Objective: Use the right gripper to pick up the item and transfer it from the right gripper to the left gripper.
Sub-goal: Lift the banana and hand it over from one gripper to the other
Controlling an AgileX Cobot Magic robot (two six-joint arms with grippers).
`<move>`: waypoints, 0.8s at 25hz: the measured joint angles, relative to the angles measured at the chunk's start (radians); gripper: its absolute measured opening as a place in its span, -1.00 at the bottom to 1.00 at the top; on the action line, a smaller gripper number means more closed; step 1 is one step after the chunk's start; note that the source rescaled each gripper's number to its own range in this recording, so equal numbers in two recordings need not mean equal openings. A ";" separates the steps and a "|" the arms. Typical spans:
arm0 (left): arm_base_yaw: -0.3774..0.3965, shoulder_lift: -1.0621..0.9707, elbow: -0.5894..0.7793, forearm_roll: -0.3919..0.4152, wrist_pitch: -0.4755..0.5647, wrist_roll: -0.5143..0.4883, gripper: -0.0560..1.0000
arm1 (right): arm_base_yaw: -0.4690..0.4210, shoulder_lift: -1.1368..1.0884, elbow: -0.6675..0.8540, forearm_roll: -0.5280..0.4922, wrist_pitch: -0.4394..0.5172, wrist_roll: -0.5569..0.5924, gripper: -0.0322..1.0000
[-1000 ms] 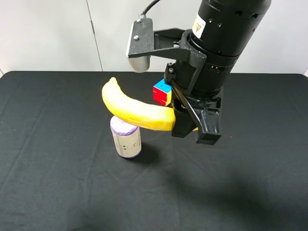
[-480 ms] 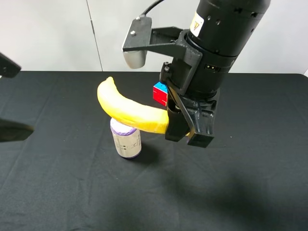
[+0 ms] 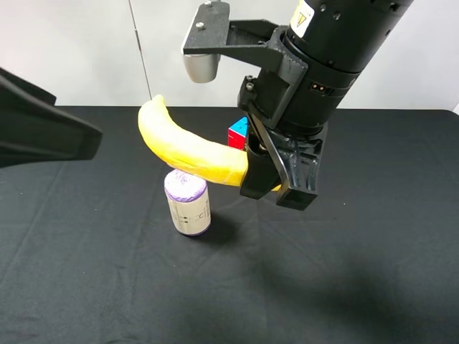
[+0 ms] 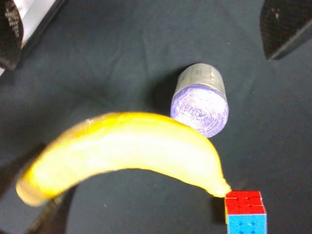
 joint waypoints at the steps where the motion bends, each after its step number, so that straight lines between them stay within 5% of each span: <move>1: 0.000 0.000 0.013 0.000 -0.017 -0.032 0.92 | 0.000 0.000 0.000 0.000 0.000 0.000 -0.94; 10: 0.000 0.001 0.133 -0.028 -0.273 -0.239 0.92 | 0.000 0.000 0.000 0.000 -0.007 0.000 -0.94; 20: 0.000 0.005 0.254 -0.217 -0.523 -0.348 0.92 | 0.000 0.000 0.000 0.001 -0.026 0.021 -0.94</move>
